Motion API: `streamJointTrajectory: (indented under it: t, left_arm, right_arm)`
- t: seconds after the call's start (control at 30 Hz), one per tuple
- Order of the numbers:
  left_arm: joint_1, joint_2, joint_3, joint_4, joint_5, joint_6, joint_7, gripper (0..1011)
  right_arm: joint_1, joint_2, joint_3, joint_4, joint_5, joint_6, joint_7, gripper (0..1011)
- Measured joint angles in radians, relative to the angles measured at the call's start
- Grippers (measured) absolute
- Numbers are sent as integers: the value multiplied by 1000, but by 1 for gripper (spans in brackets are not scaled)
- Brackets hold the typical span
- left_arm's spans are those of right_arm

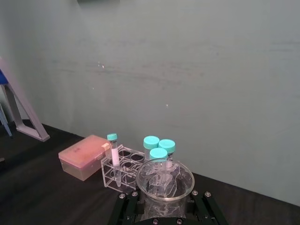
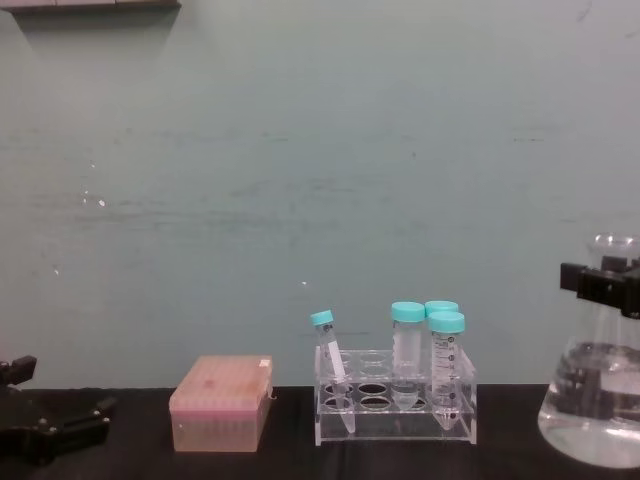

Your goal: Pick up the beaker with the right gripper, shake it three times, and then put it down.

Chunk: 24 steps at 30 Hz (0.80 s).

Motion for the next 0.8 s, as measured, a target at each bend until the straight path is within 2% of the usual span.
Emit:
streamJointTrajectory:
  t: [0.17,0.37,0.6,0.8]
  left_arm:
    - [0,0,0,0,0,0,0,1000]
    - [0,0,0,0,0,0,0,1000]
    - [0,0,0,0,0,0,0,1000]
    - [0,0,0,0,0,0,0,1000]
  right_arm:
    - [17,-1,-21,22,-17,15,-11,449]
    - [31,-13,-31,62,-16,21,-12,449]
    - [45,-21,-35,122,3,-62,31,449]
    - [51,-22,-38,158,28,-93,63,449]
